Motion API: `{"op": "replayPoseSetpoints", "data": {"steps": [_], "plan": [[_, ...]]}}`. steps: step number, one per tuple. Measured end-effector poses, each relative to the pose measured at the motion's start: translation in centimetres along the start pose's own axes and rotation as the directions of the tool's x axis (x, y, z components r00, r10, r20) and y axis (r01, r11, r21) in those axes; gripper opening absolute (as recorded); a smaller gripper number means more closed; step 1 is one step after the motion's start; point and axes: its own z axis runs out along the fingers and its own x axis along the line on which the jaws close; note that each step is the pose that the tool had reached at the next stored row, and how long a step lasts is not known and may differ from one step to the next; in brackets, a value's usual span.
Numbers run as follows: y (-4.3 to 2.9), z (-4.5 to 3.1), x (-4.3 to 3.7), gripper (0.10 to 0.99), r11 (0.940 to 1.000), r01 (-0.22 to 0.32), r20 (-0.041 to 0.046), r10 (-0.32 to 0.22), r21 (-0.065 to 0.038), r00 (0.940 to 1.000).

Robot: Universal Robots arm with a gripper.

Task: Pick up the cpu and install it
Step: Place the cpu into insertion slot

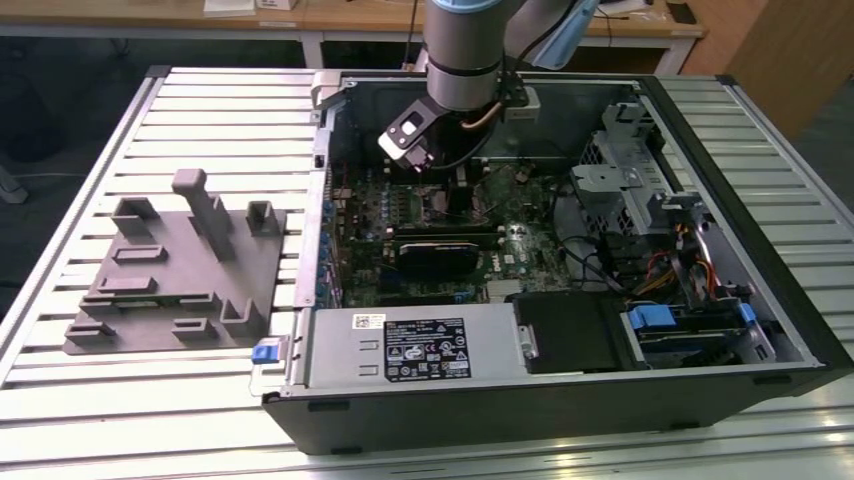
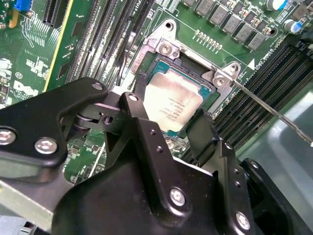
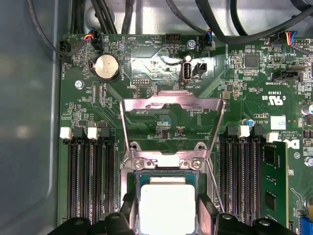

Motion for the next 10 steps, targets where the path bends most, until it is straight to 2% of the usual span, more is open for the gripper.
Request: {"op": "replayPoseSetpoints", "data": {"steps": [5, 10], "plan": [[0.00, -0.31, -0.01, 0.612, 1.0000, 0.000, 0.0003, 0.000, 0.000, 1.0000], [0.04, -1.27, 0.00, 0.612, 1.0000, 0.000, -0.0003, 0.000, 0.000, 1.0000]]}}
